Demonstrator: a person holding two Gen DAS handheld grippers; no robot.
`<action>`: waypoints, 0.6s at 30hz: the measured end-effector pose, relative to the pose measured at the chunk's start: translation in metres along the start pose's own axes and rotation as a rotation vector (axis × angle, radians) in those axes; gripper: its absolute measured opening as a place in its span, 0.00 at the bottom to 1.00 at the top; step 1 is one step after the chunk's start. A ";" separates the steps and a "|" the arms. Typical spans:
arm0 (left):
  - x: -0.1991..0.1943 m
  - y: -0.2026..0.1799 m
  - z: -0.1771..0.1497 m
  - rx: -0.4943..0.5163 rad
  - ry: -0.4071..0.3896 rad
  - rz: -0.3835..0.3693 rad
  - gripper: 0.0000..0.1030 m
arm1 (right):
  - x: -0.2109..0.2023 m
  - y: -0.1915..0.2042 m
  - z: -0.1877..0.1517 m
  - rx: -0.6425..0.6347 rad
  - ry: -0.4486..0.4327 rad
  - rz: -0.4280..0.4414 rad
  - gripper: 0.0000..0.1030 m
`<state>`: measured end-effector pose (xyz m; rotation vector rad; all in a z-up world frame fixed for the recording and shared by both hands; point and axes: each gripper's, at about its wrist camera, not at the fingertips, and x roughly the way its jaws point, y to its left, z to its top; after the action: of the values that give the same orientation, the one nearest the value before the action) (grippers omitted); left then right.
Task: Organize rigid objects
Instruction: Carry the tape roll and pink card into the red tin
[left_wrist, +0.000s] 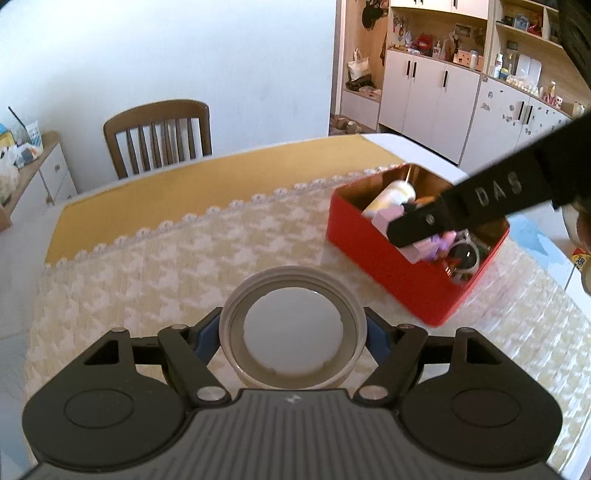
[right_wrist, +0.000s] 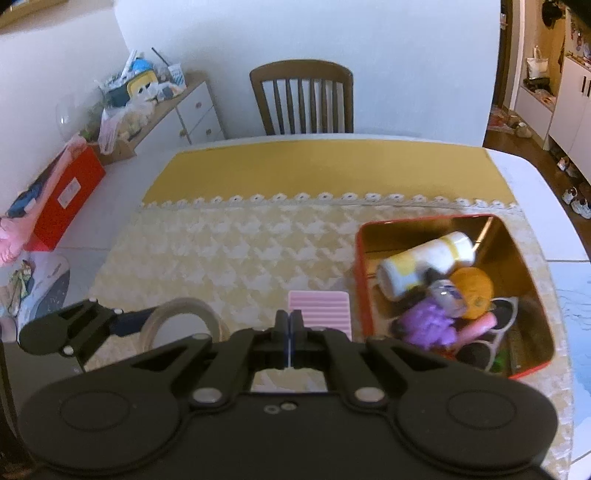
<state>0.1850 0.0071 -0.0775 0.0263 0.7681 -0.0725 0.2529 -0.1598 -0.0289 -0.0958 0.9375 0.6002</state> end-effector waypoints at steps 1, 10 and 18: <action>-0.001 -0.003 0.004 0.001 -0.003 0.002 0.75 | -0.004 -0.005 -0.001 0.002 -0.007 -0.002 0.00; 0.002 -0.044 0.034 0.009 -0.010 -0.002 0.75 | -0.028 -0.055 -0.010 0.012 -0.030 -0.006 0.00; 0.021 -0.085 0.055 -0.001 0.010 -0.012 0.75 | -0.037 -0.101 -0.016 -0.003 -0.026 -0.001 0.00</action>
<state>0.2321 -0.0814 -0.0522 0.0216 0.7781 -0.0835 0.2779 -0.2652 -0.0271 -0.0907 0.9116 0.6002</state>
